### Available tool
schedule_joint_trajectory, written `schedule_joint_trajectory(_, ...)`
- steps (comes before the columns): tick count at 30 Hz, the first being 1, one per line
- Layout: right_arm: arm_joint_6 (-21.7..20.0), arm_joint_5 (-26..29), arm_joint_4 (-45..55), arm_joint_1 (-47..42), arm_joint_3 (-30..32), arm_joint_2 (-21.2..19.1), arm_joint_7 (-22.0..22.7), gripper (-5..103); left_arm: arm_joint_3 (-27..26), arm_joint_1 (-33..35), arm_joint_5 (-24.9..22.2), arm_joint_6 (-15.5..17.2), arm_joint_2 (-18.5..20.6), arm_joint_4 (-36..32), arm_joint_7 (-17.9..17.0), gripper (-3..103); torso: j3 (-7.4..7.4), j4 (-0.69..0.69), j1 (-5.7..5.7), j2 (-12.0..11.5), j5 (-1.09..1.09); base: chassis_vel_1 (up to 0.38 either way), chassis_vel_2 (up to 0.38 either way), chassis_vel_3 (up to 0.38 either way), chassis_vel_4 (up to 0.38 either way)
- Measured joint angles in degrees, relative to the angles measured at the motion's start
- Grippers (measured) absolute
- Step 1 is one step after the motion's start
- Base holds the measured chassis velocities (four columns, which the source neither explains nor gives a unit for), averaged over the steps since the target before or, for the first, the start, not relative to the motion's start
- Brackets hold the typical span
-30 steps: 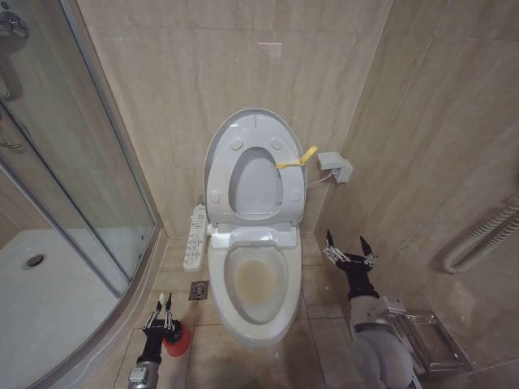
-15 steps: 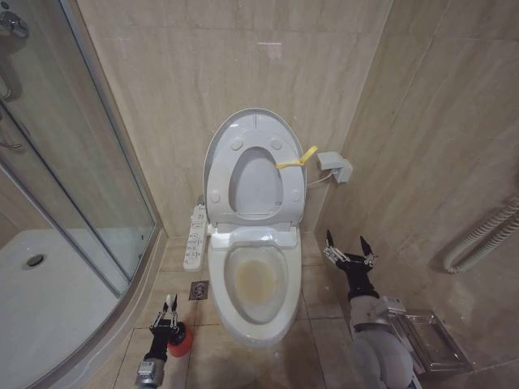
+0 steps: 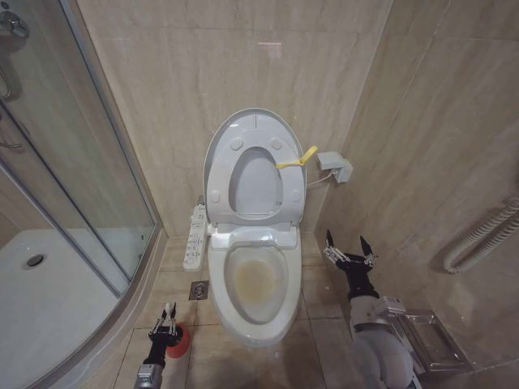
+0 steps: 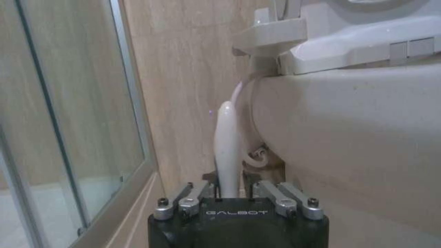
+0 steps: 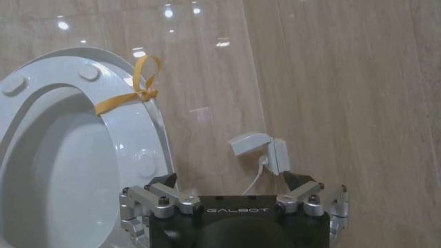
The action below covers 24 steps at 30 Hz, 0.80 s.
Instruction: Open the toilet lid, clean the toilet bowl with a toilet brush, close the toilet lid, and flush.
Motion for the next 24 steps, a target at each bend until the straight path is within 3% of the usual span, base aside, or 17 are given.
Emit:
schedule_joint_trajectory(1,0.0,0.0,0.0,0.0,0.0,0.0,0.0,100,0.0,0.2,-0.1,0.2,0.0,-0.5,-0.1,19,0.00,0.00,0.00,0.0,0.00,0.000,0.000,0.000,0.000)
schedule_joint_trajectory(2,0.0,0.0,0.0,0.0,0.0,0.0,0.0,100,0.0,0.8,-0.3,0.6,0.0,-1.7,-0.3,36,0.00,-0.01,0.00,0.0,0.00,0.000,0.000,0.000,0.000)
schedule_joint_trajectory(9,0.0,0.0,0.0,0.0,0.0,0.0,0.0,100,-0.8,3.9,-0.3,2.8,0.3,-7.0,-0.6,36,0.00,0.00,0.00,0.0,0.00,0.000,0.000,0.000,0.000)
schedule_joint_trajectory(10,0.0,0.0,0.0,0.0,0.0,0.0,0.0,100,-1.2,5.2,-0.2,3.8,0.3,-9.3,-0.7,64,0.00,0.00,0.00,0.0,0.00,0.000,0.000,0.000,0.000)
schedule_joint_trajectory(16,0.0,0.0,0.0,0.0,0.0,0.0,0.0,100,-2.5,8.1,0.8,4.8,0.4,-13.7,-0.9,64,0.00,0.00,0.00,0.0,0.00,0.000,0.000,0.000,0.000)
schedule_joint_trajectory(17,0.0,0.0,0.0,0.0,0.0,0.0,0.0,100,-3.1,8.9,1.2,4.7,0.5,-14.5,-1.0,90,0.00,0.00,0.00,0.0,0.00,0.000,0.000,0.000,0.000)
schedule_joint_trajectory(23,0.0,0.0,0.0,0.0,0.0,0.0,0.0,100,-4.5,10.1,1.5,3.5,1.0,-14.2,-1.7,90,0.00,0.00,-0.01,0.0,0.00,0.000,0.000,0.000,0.000)
schedule_joint_trajectory(24,0.0,0.0,0.0,0.0,0.0,0.0,0.0,100,-4.6,10.0,1.5,3.1,1.0,-13.7,-1.7,100,0.00,0.00,0.00,0.0,-0.01,0.000,0.000,0.000,0.000)
